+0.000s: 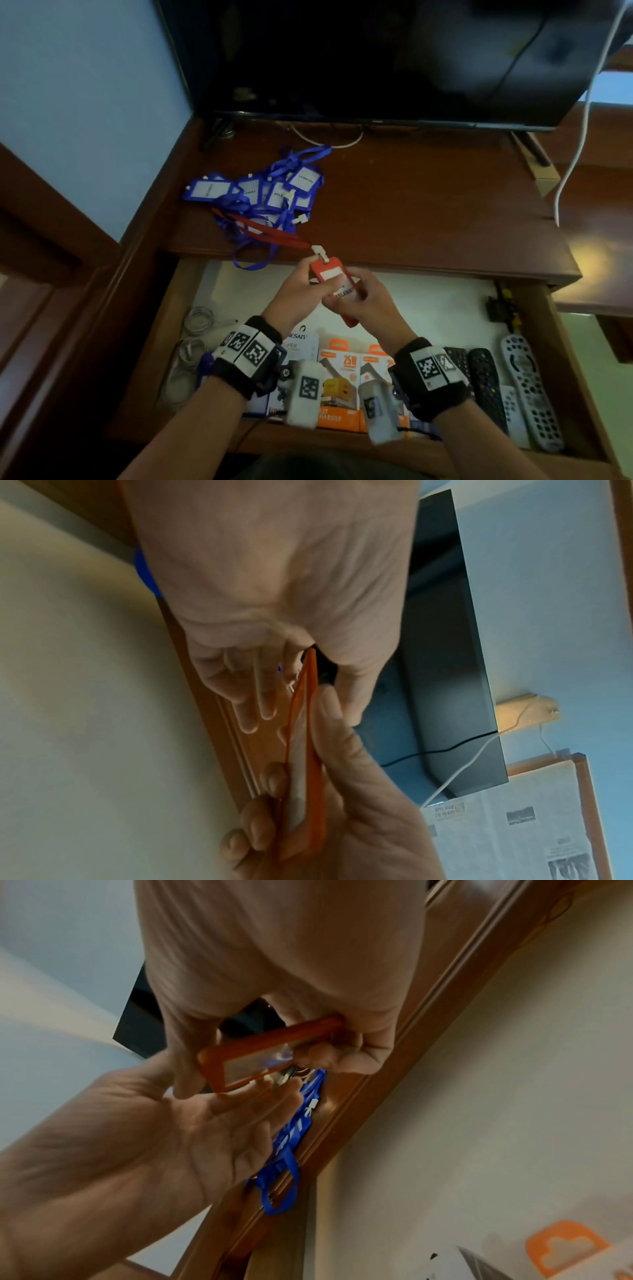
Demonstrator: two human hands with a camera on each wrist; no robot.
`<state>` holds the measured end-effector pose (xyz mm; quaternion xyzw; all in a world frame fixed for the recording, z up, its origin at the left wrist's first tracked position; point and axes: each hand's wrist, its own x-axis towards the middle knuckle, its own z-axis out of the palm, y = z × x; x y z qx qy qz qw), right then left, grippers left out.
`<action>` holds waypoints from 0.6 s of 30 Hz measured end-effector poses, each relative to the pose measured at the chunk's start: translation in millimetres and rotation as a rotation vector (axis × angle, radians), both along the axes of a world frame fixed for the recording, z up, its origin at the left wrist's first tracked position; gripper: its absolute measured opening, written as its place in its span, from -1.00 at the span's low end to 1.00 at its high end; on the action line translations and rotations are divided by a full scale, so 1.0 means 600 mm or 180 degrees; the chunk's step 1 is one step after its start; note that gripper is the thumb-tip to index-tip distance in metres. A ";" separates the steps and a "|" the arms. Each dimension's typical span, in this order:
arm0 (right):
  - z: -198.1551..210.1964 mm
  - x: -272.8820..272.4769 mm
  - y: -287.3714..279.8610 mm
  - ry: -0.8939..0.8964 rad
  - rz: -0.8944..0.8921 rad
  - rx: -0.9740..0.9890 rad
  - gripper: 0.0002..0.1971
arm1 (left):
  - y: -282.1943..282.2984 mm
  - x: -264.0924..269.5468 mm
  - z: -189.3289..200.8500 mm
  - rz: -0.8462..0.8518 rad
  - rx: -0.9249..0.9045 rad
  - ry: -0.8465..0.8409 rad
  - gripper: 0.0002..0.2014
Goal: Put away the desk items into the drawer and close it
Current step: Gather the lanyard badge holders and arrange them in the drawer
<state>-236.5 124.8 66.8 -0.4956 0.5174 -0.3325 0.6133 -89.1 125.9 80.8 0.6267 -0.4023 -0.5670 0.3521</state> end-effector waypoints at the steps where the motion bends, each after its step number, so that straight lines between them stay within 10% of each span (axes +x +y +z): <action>1: -0.002 0.003 -0.003 0.0083 0.0068 -0.0060 -0.49 | -0.002 0.002 0.001 0.0067 -0.0025 -0.0025 -0.56; 6: 0.000 0.028 -0.020 0.0050 0.0237 -0.0038 -0.85 | -0.003 0.022 0.022 0.0433 -0.0369 -0.0303 -0.64; 11: 0.004 0.056 -0.036 -0.0100 -0.0045 0.0073 -0.36 | 0.013 0.049 0.048 0.0656 -0.0429 0.0204 -0.65; 18: 0.056 0.149 -0.073 -0.0698 0.0548 0.0393 -0.56 | 0.042 0.104 0.009 0.0644 -0.0378 0.0146 -0.66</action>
